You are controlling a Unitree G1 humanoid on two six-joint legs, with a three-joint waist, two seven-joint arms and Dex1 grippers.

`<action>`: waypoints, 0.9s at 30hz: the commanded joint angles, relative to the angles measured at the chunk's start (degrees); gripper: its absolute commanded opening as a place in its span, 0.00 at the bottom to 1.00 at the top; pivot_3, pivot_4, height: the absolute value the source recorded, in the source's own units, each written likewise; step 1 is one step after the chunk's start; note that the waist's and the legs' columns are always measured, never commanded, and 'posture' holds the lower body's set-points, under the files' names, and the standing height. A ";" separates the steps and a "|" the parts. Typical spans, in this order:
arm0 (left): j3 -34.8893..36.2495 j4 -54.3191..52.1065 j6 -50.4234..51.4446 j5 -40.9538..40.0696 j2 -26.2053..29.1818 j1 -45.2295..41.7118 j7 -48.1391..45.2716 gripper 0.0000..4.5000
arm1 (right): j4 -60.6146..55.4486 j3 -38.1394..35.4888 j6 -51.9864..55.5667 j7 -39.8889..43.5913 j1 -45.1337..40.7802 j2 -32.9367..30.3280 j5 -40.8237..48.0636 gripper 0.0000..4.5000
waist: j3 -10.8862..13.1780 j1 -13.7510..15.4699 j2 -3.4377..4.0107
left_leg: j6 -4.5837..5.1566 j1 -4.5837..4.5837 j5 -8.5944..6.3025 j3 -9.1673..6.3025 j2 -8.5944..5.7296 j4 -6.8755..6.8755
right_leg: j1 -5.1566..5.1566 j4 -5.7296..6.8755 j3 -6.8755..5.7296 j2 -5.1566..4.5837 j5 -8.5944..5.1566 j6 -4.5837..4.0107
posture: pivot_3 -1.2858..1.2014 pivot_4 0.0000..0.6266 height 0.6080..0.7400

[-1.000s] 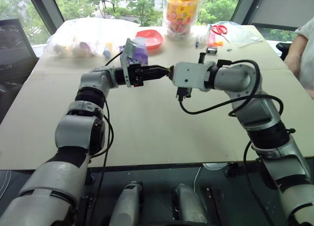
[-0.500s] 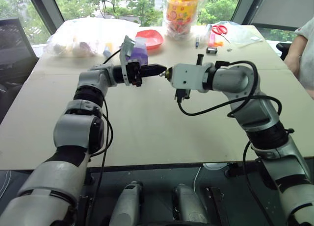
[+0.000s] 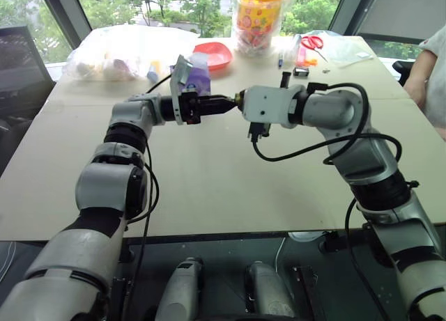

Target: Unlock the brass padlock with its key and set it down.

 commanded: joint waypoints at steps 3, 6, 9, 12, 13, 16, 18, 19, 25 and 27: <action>2.09 -0.23 0.59 -1.47 0.22 -0.51 -0.42 0.17 | -1.46 -1.35 -0.75 -0.80 -1.88 -0.23 -0.16 0.16 | 0.00 -0.01 0.00 | 0.00 0.00 0.00 0.00 0.00 0.00 | 0.00 0.00 0.00 0.00 0.00 0.00 | 0.52 0.24 1.00; 2.07 -0.42 0.49 -1.17 0.19 -0.36 -0.36 0.01 | -1.82 -1.32 -0.59 -0.69 -1.67 -0.31 -0.14 0.16 | 0.00 0.01 0.00 | 0.00 0.00 0.00 0.00 0.00 0.00 | 0.00 0.00 0.00 0.00 0.00 0.00 | 0.52 0.24 1.00; 1.82 -0.69 0.56 -0.81 0.18 -0.20 -1.15 0.01 | -1.99 -1.26 -0.47 -0.68 -1.61 -0.36 -0.06 0.16 | 0.00 0.00 0.00 | 0.00 0.00 0.00 0.00 0.00 0.00 | 0.00 0.01 0.00 0.00 0.00 0.00 | 0.52 0.24 1.00; 1.36 -0.93 -0.18 -0.13 -0.01 0.07 -0.81 0.01 | -2.28 -1.17 -0.32 -0.47 -1.45 -0.45 0.00 0.16 | 0.00 -0.01 0.00 | 0.00 0.00 0.00 0.00 0.00 0.00 | 0.00 0.01 0.00 0.00 0.00 0.00 | 0.52 0.24 1.00; 1.44 -0.85 -0.33 -0.06 -0.04 0.02 -0.55 0.01 | -2.31 -1.14 -0.29 -0.36 -1.43 -0.46 0.02 0.16 | 0.00 0.00 0.00 | 0.00 0.00 0.00 0.00 0.00 0.00 | 0.00 0.01 0.00 0.00 0.00 0.00 | 0.52 0.24 1.00; 1.69 -0.26 -0.96 0.22 0.07 -0.37 0.23 0.01 | -2.21 -1.10 -0.28 -0.25 -1.47 -0.46 0.02 0.16 | 0.00 0.00 0.00 | 0.00 0.00 0.00 0.00 0.00 0.00 | 0.00 0.01 0.00 0.00 0.00 0.00 | 0.52 0.24 1.00; 1.84 -0.15 0.05 -0.09 0.22 -0.63 -0.60 0.11 | -2.32 -1.07 -0.12 -0.21 -1.45 -0.43 0.01 0.16 | 0.00 0.00 0.00 | 0.00 0.00 0.00 0.00 0.00 0.00 | 0.00 0.01 0.00 0.00 0.00 0.00 | 0.52 0.24 1.00; 1.91 -0.11 0.85 -0.34 0.31 -0.76 -1.29 0.22 | -2.37 -1.05 -0.09 -0.20 -1.41 -0.43 0.00 0.16 | 0.00 -0.01 0.00 | 0.00 0.00 0.00 0.00 0.00 0.00 | 0.00 0.01 0.00 0.00 0.00 0.00 | 0.52 0.24 1.00; 1.83 -0.39 0.37 0.13 0.41 -0.38 -0.50 0.65 | -2.30 -1.22 0.03 -0.35 -1.28 -0.49 -0.14 0.16 | 0.00 -0.02 0.00 | 0.00 0.00 0.00 0.00 0.00 0.01 | 0.00 0.02 0.00 0.00 0.00 0.00 | 0.52 0.24 1.00; 1.91 -0.42 0.21 0.10 0.50 -0.26 -0.50 0.71 | -2.27 -1.31 0.07 -0.39 -1.21 -0.55 -0.13 0.16 | 0.00 0.00 0.00 | 0.00 0.00 0.00 0.00 0.00 0.01 | 0.00 0.02 0.00 0.00 0.00 0.00 | 0.52 0.24 1.00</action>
